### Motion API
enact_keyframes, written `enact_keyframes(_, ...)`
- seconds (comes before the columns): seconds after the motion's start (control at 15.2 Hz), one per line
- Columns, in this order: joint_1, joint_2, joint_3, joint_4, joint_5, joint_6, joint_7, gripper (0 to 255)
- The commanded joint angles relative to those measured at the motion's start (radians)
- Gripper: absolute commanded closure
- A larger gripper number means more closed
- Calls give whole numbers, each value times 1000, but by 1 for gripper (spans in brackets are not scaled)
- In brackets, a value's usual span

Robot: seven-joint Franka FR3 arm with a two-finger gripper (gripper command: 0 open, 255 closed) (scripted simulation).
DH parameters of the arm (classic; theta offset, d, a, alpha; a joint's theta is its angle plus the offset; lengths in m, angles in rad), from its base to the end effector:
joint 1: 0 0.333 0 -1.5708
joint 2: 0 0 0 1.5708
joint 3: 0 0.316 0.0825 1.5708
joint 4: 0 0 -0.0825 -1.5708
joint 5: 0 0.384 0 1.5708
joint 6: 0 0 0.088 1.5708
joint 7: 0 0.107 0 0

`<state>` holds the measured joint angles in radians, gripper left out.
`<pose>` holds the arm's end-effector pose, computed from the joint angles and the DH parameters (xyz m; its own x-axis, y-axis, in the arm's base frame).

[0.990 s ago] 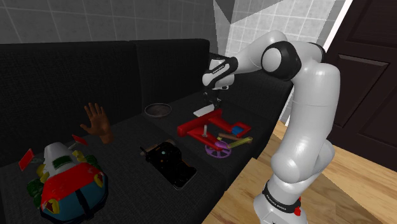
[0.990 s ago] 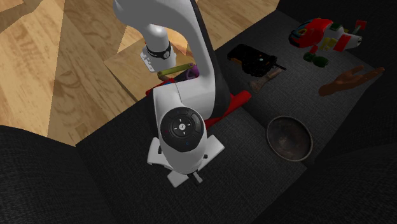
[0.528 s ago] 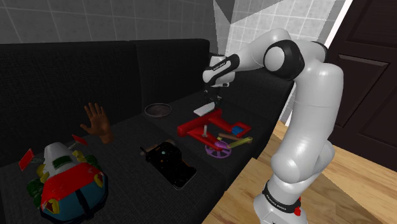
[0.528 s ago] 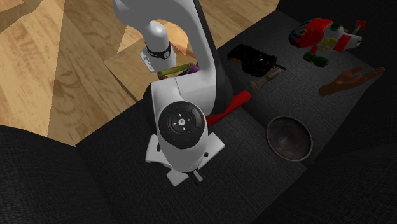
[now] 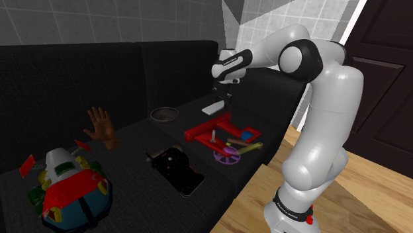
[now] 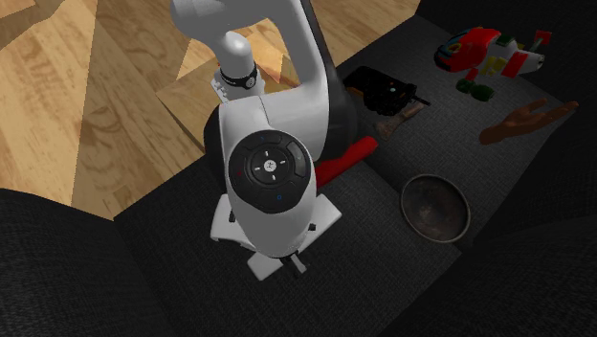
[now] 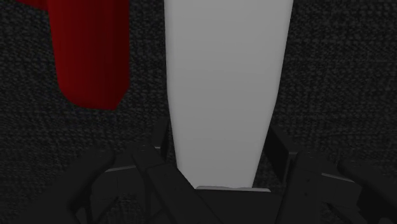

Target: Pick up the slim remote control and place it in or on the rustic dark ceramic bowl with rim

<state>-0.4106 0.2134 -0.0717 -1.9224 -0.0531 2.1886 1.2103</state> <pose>0.5400 -0.2828 0.3866 -0.0908 -0.9931 0.0745 -0.9956 0.0890 -0.0276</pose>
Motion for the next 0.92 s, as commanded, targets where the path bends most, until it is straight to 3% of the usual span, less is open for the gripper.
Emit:
enact_keyframes(0.0, 0, -12, 0, 14, 0, -25, -1, 255)
enact_keyframes(0.86, 2, -64, 0, 123, 0, -187, -8, 255)
